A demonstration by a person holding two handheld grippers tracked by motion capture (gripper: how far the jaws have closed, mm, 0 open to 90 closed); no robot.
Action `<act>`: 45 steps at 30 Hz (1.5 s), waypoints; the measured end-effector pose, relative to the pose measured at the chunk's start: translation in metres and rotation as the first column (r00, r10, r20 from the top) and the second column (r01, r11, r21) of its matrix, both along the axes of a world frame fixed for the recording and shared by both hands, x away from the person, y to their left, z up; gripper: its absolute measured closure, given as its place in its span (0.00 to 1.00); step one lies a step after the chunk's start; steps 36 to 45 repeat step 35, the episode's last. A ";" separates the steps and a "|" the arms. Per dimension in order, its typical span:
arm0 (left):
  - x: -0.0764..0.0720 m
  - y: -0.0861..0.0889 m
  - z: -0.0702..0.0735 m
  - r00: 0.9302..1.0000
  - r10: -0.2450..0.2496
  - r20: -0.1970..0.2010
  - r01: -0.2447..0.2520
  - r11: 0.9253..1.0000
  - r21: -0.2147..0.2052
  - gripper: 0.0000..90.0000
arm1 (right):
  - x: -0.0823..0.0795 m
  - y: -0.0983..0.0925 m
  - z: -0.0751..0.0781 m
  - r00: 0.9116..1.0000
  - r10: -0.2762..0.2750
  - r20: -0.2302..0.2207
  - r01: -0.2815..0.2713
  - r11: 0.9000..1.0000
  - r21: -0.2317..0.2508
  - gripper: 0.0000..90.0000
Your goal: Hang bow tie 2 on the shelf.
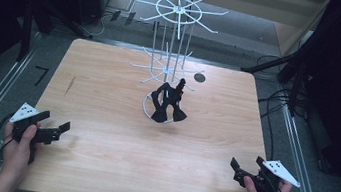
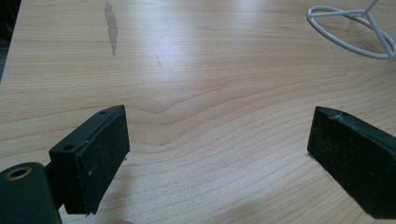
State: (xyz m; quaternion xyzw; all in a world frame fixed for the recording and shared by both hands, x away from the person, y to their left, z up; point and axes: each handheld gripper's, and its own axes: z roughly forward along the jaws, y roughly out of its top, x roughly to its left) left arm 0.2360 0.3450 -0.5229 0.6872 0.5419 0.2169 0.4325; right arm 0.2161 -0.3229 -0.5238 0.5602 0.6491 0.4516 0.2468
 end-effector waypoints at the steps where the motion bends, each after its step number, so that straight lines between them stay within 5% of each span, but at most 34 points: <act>1: 0.000 0.000 0.000 1.000 0.000 0.000 0.000 1.000 0.000 0.07 | -0.001 -0.002 -0.001 1.000 -0.003 0.000 0.003 1.000 -0.006 0.01; 26: 0.000 0.000 0.000 1.000 0.001 0.000 -0.001 1.000 0.000 0.07 | -0.025 -0.041 -0.015 0.997 -0.065 -0.035 0.065 0.998 0.008 0.01; 45: 0.001 0.001 0.000 1.000 -0.010 -0.019 0.010 1.000 -0.010 0.07 | -0.026 -0.040 -0.018 0.998 -0.051 -0.046 0.051 0.999 0.012 0.02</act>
